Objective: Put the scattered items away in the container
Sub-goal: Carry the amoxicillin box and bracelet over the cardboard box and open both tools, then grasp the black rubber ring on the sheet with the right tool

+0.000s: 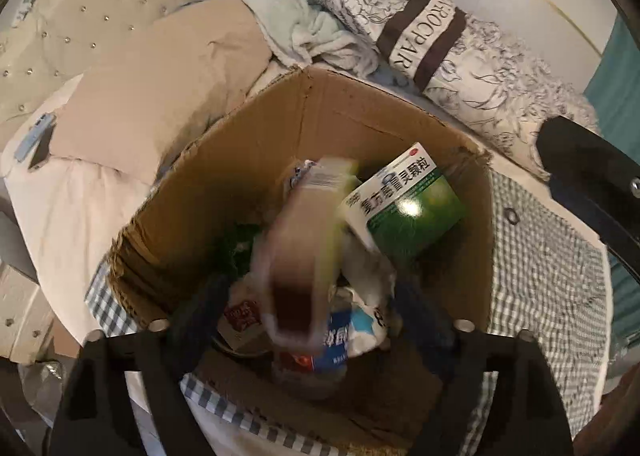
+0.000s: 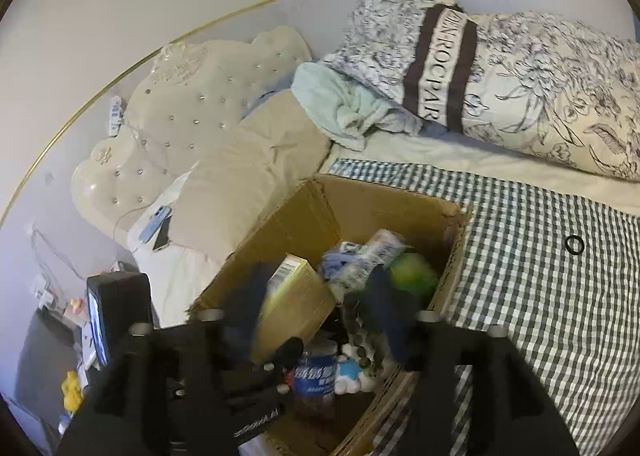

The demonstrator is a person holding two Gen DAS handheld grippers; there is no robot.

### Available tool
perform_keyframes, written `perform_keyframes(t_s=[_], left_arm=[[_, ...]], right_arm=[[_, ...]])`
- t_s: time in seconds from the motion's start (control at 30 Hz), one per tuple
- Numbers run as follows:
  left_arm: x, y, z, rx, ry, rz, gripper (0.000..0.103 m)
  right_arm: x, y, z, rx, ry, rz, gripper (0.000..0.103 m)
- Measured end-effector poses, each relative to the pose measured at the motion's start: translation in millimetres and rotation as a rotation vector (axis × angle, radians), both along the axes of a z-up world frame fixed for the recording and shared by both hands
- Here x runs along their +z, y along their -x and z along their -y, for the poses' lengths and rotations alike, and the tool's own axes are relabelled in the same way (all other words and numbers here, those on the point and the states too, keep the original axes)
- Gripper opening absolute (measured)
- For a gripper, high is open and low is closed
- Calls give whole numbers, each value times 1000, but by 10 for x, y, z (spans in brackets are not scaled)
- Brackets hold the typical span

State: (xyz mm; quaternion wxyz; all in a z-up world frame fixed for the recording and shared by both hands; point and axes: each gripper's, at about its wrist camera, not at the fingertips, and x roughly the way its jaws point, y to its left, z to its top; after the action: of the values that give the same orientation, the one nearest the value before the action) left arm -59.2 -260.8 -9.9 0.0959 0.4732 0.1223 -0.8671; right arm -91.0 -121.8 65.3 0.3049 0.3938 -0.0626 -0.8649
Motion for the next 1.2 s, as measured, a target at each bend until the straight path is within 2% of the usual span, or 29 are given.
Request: perform_keyframes(t_s=[0.17,0.27,0.43,0.7,0.9,1.2], left_arm=[[39,0,-168,-15,2,-8,90],[61,-37,-357,-26,-12,-18,91],[75,-4,-802,-68,-20,-5,91],[131,256,-1622,-157,51,-16,91],[-127,560,-2063,-181,62,16,91],[-828,1044,-2384,-263,88,132,92]], right_arm=[[88,51,-252,-41,-16,-68,57],[97,101,-555,-99,-44,-101,57],[23,206,-1157,-210,-72,-81,57],[-173,276,-2018,-345,-136,-33,57],[-432,366,-2421,-389,-176,2,57],[-986,732,-2701,-432,-223,74,57]])
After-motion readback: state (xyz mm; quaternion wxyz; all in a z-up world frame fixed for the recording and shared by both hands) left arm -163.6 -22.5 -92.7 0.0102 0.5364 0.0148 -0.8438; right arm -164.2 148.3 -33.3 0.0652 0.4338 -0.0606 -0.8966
